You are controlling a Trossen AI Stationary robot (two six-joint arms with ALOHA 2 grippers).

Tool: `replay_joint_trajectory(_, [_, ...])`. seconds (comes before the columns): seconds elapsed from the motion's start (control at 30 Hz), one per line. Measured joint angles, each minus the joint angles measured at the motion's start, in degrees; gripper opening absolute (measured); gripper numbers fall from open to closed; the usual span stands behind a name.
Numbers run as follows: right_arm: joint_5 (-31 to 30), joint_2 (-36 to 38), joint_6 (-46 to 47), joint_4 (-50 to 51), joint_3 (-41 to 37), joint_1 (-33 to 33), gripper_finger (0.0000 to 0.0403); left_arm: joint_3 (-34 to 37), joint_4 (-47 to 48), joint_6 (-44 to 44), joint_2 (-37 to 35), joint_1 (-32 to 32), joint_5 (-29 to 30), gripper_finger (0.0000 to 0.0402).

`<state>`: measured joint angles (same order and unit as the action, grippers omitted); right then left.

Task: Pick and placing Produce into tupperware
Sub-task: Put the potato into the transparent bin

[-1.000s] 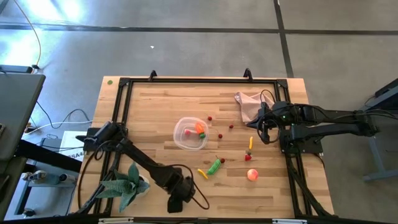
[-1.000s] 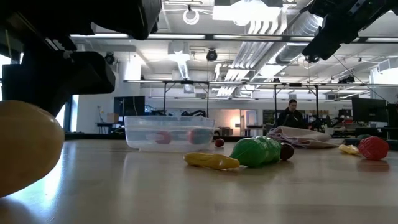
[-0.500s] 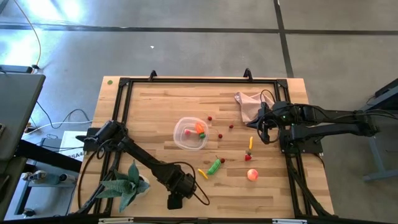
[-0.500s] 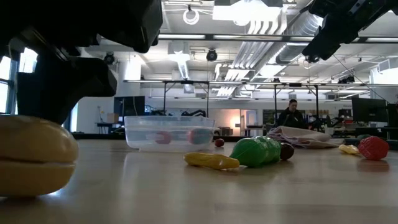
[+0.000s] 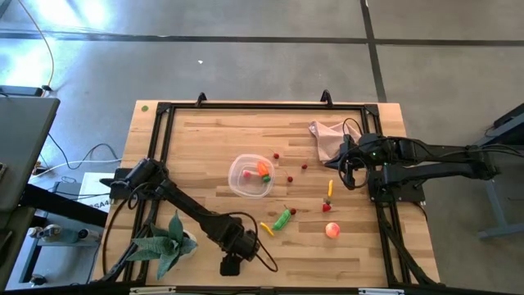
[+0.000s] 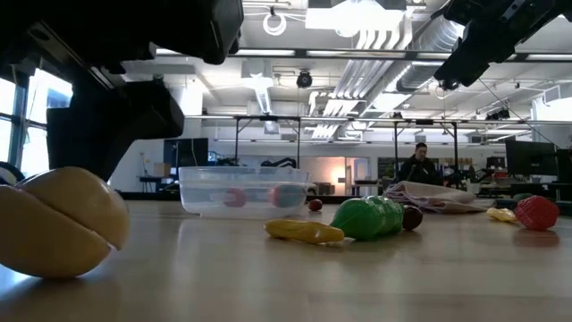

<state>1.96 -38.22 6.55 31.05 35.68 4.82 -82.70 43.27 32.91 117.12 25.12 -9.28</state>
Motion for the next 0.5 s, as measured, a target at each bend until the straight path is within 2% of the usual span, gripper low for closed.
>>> replay_joint_trajectory(0.5, [0.0, 0.0, 0.0, 0.0, 0.0, 0.0, 0.0, 0.0, -0.9, -8.8, 0.0, 0.0, 4.7, 0.0285])
